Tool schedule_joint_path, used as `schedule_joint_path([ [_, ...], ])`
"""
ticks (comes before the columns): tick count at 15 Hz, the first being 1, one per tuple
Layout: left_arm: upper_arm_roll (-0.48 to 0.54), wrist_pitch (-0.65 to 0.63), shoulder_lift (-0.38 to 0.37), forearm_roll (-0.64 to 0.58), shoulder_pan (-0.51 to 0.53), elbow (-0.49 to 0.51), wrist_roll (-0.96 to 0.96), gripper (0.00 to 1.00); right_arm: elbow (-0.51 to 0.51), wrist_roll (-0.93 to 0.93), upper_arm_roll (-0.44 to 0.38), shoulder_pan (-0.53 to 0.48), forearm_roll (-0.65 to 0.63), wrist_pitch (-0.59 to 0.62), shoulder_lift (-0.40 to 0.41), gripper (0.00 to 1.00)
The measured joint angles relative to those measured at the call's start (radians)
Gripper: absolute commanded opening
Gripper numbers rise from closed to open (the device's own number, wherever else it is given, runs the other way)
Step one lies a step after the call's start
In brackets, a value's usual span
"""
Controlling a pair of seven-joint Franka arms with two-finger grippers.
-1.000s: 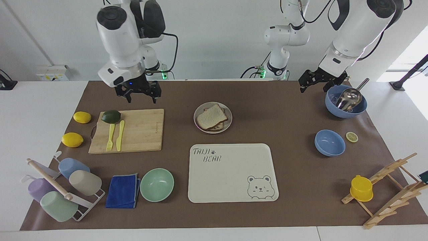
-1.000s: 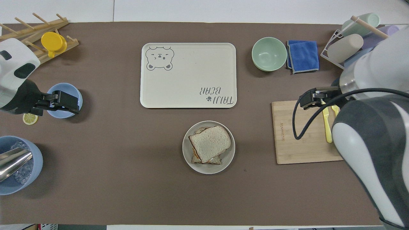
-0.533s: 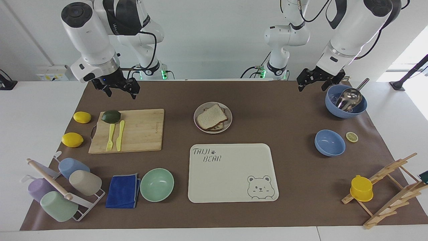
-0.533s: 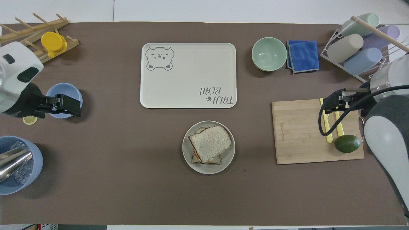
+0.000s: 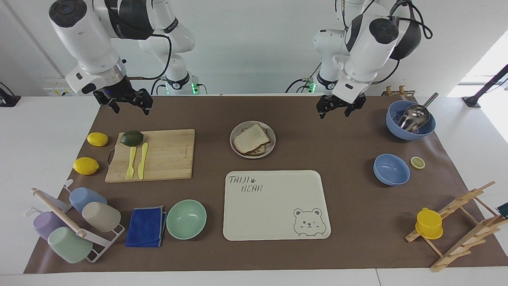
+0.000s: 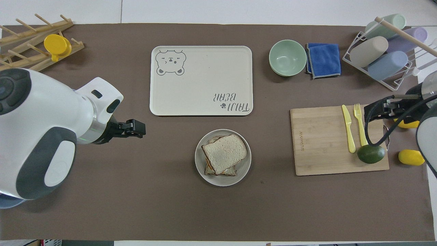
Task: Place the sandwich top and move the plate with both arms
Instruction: 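Reach the left gripper to the rim of the white plate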
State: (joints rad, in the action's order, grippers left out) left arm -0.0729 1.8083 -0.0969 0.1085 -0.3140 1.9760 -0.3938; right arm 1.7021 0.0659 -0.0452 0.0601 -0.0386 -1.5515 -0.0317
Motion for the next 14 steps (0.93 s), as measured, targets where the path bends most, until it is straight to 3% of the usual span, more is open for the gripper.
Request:
schedule_joint_path([
  [7,-0.002,0.348,0.018,0.033,-0.159,0.282,-0.092,0.99,-0.001,-0.05,0.003,-0.017,0.0,0.003,0.019,1.0],
  [14,-0.002,0.539,0.075,0.173,-0.214,0.379,-0.096,0.94,-0.007,-0.075,0.002,-0.027,0.0,0.003,0.019,1.0],
])
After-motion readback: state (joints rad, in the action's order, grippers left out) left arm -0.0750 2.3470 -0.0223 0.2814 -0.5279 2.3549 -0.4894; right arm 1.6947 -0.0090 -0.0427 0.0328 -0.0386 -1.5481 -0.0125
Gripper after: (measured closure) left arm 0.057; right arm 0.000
